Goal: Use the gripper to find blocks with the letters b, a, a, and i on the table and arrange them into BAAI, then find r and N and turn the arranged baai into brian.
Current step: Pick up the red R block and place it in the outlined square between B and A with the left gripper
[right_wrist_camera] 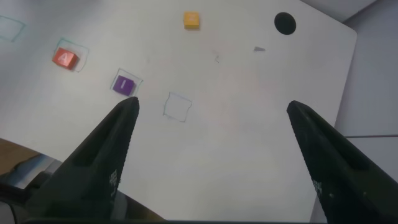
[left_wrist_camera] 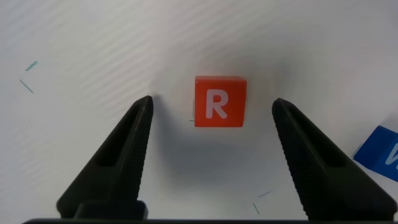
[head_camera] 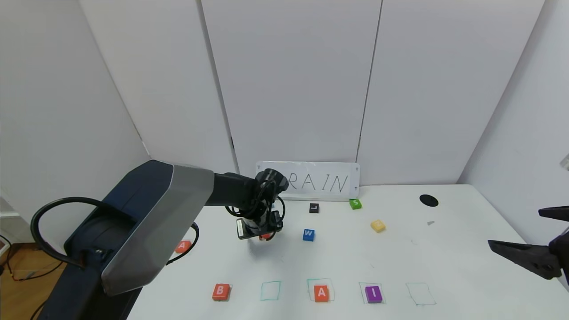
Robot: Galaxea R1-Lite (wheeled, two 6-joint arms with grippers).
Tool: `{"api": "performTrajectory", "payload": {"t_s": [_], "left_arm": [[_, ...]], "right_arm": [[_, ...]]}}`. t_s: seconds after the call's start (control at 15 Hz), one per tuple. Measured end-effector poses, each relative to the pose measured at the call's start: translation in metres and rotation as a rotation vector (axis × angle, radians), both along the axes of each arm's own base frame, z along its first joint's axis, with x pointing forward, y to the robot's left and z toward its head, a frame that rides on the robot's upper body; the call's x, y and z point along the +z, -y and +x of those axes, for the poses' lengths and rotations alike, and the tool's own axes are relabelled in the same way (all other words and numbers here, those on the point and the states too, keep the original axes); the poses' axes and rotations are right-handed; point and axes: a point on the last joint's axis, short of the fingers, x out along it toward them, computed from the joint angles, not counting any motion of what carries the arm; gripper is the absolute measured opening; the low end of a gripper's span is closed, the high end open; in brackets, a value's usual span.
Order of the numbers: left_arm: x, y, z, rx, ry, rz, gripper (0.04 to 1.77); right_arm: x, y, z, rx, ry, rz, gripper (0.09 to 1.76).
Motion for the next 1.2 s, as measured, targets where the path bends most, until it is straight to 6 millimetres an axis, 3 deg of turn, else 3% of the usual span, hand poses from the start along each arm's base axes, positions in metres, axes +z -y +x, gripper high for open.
{"api": "performTrajectory", "payload": {"t_s": [0.33,0.4,1.2], "left_arm": [[-0.0003,0.0001,0.0002,-0.001,0.000,0.001,0.74],[-0.0005,0.0000,0.0005,0.000,0.001,0.001,0.48],[0.0017,-0.0002,-0.0006,-0.001,-0.002,-0.003,0.48]], "right_arm": [[-0.0005,-0.0009,-0.0008,0.007,-0.001,-0.001,1.71],[-0.0004,-0.0011,-0.0009,0.009,0.000,-0.001,1.71],[-0.0020,-0.0028,-0.0018,0.009,-0.002,-0.013,1.71]]}}
